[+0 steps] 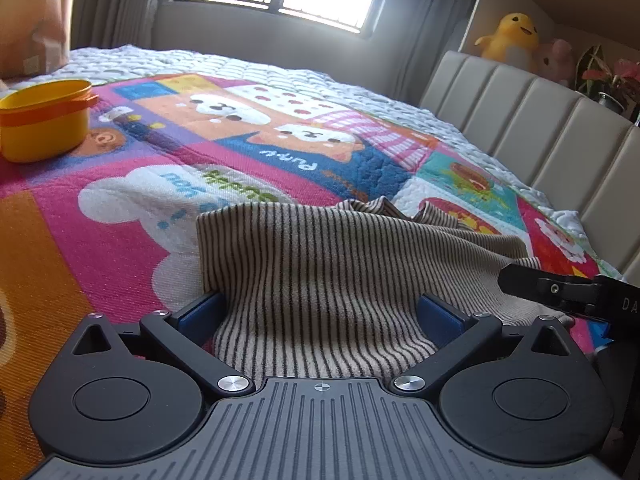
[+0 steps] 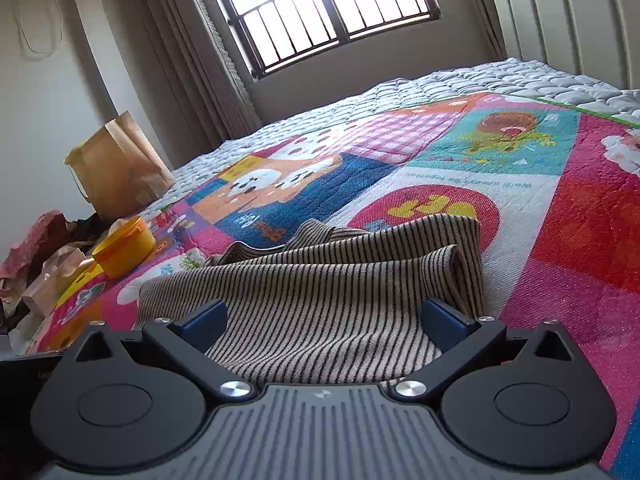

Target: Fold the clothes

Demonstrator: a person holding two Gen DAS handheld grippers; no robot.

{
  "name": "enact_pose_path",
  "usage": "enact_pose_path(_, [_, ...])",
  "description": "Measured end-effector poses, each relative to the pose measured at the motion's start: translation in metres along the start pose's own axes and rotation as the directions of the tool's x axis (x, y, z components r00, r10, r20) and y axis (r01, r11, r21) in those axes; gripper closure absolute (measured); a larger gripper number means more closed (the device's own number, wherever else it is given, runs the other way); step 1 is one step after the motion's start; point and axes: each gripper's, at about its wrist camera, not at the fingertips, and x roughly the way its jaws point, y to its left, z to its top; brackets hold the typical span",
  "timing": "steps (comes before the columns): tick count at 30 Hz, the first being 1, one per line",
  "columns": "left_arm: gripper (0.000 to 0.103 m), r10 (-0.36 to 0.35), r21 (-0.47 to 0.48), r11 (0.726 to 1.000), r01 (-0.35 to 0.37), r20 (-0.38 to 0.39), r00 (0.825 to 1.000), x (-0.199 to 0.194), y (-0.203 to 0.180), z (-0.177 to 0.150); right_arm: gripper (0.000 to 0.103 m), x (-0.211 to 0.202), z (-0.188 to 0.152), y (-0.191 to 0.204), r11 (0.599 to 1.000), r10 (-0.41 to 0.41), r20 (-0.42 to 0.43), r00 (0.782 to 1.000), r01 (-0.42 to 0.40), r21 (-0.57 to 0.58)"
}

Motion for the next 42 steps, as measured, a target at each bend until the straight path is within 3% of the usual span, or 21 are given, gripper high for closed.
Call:
enact_pose_path(5, [0.000, -0.051, -0.056, 0.997, 0.048, -0.048, 0.998, -0.007, 0.010, 0.020, 0.000, 0.007, 0.017, 0.016, 0.988, -0.056, -0.137, 0.989, 0.034, -0.153])
enact_pose_path(7, [0.000, -0.104, -0.142, 0.985, 0.098, -0.036, 0.994, -0.023, 0.027, 0.034, 0.000, -0.011, 0.029, 0.014, 0.984, -0.031, -0.117, 0.993, 0.010, -0.177])
enact_pose_path(9, [0.000, -0.178, -0.233, 0.959, 0.163, -0.043, 0.983, -0.036, 0.048, 0.044, 0.000, -0.038, 0.045, 0.001, 0.980, -0.058, -0.028, 0.998, 0.052, -0.191])
enact_pose_path(11, [0.000, -0.245, -0.284, 0.936, 0.206, -0.108, 0.964, -0.033, 0.063, 0.047, 0.002, -0.046, 0.061, -0.022, 0.986, -0.076, -0.018, 0.997, 0.072, -0.148])
enact_pose_path(14, [0.000, -0.330, -0.361, 0.899, 0.247, -0.188, 0.925, -0.013, 0.075, 0.043, 0.018, -0.032, 0.075, -0.060, 0.998, -0.058, -0.091, 0.994, 0.056, -0.034])
enact_pose_path(16, [0.000, -0.370, -0.397, 0.876, 0.274, -0.187, 0.910, 0.004, 0.078, 0.040, 0.030, -0.012, 0.075, -0.076, 0.999, -0.008, -0.162, 0.987, 0.014, 0.036])
enact_pose_path(20, [0.000, -0.416, -0.396, 0.856, 0.331, -0.148, 0.897, 0.030, 0.074, 0.047, 0.032, 0.027, 0.069, -0.073, 0.998, 0.059, -0.241, 0.969, -0.050, 0.043])
enact_pose_path(23, [0.003, -0.408, -0.362, 0.870, 0.335, -0.148, 0.901, 0.047, 0.067, 0.054, 0.032, 0.049, 0.073, -0.057, 0.997, 0.072, -0.246, 0.966, -0.076, -0.006])
enact_pose_path(24, [0.006, -0.390, -0.341, 0.883, 0.323, -0.149, 0.909, 0.050, 0.063, 0.056, 0.036, 0.056, 0.074, -0.052, 0.996, 0.076, -0.248, 0.966, -0.084, -0.021])
enact_pose_path(25, [0.009, -0.370, -0.319, 0.896, 0.309, -0.150, 0.917, 0.051, 0.059, 0.056, 0.047, 0.059, 0.076, -0.048, 0.996, 0.074, -0.249, 0.966, -0.085, -0.032])
enact_pose_path(26, [0.019, -0.342, -0.294, 0.911, 0.290, -0.146, 0.928, 0.049, 0.056, 0.056, 0.052, 0.059, 0.077, -0.043, 0.996, 0.065, -0.245, 0.967, -0.079, -0.048])
enact_pose_path(27, [0.037, -0.315, -0.272, 0.924, 0.270, -0.138, 0.939, 0.044, 0.055, 0.056, 0.059, 0.058, 0.077, -0.039, 0.995, 0.056, -0.240, 0.969, -0.073, -0.064])
enact_pose_path(28, [0.044, -0.295, -0.256, 0.932, 0.256, -0.128, 0.947, 0.038, 0.054, 0.055, 0.069, 0.050, 0.077, -0.035, 0.994, 0.051, -0.222, 0.974, -0.071, -0.079])
enact_pose_path(30, [0.066, -0.307, -0.262, 0.926, 0.272, -0.102, 0.946, 0.022, 0.058, 0.052, 0.077, 0.027, 0.076, -0.027, 0.990, 0.058, -0.184, 0.981, -0.080, -0.113])
enact_pose_path(34, [0.070, -0.348, -0.237, 0.914, 0.329, -0.045, 0.936, -0.028, 0.052, 0.048, 0.083, -0.037, 0.073, -0.006, 0.976, 0.093, -0.121, 0.988, -0.115, -0.186])
enact_pose_path(37, [0.071, -0.366, -0.148, 0.921, 0.359, -0.024, 0.930, -0.072, 0.031, 0.036, 0.085, -0.088, 0.061, 0.013, 0.961, 0.105, -0.094, 0.990, -0.125, -0.246])
enact_pose_path(42, [0.070, -0.365, -0.060, 0.930, 0.363, -0.047, 0.930, -0.136, 0.009, -0.009, 0.085, -0.154, 0.010, 0.033, 0.940, 0.038, -0.077, 0.996, -0.062, -0.335])
